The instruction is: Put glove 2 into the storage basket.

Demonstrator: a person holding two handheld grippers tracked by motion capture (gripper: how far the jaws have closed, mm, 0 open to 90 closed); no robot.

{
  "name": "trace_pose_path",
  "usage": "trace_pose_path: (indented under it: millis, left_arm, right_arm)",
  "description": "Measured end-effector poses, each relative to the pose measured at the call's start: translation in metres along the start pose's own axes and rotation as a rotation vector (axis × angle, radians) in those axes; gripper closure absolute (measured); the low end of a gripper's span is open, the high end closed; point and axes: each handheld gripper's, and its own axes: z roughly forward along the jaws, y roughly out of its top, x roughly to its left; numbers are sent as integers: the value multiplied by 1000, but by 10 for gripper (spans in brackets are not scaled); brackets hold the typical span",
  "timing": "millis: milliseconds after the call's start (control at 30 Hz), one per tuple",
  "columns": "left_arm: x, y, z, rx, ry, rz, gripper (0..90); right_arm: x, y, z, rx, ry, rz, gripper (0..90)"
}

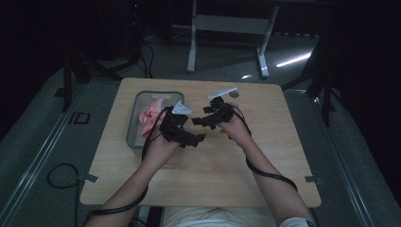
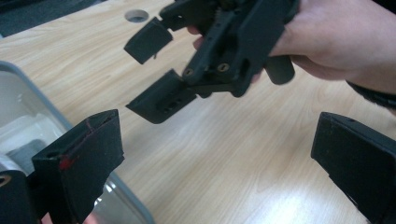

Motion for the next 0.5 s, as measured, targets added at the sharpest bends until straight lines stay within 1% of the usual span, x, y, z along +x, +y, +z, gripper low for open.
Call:
trace_pose_path:
  millis: [33, 100, 167, 267, 400, 467, 500]
  left_arm:
    - [-2, -1, 1, -2, -6, -1, 20]
    - [-7, -2, 3, 3, -9, 13, 19]
    - [-11, -5, 5, 5, -12, 22, 20]
    - [-17, -9, 10, 9, -31, 31, 20]
    - [-23, -15, 16, 13, -30, 48, 20]
    - [-27, -19, 19, 23, -34, 63, 19]
    - [-28, -20, 20, 17, -33, 67, 19]
  right_arm:
    - [0, -3, -1, 0, 1, -2, 160]
    - [-1, -8, -3, -8, 15, 6, 160]
    - [-2, -12, -5, -16, 8, 4, 161]
    - [-5, -18, -6, -26, 11, 14, 161]
    - [-7, -28, -8, -29, 3, 12, 161]
    - [-9, -32, -9, -32, 0, 8, 161]
    - [-9, -35, -10, -33, 0, 10, 161]
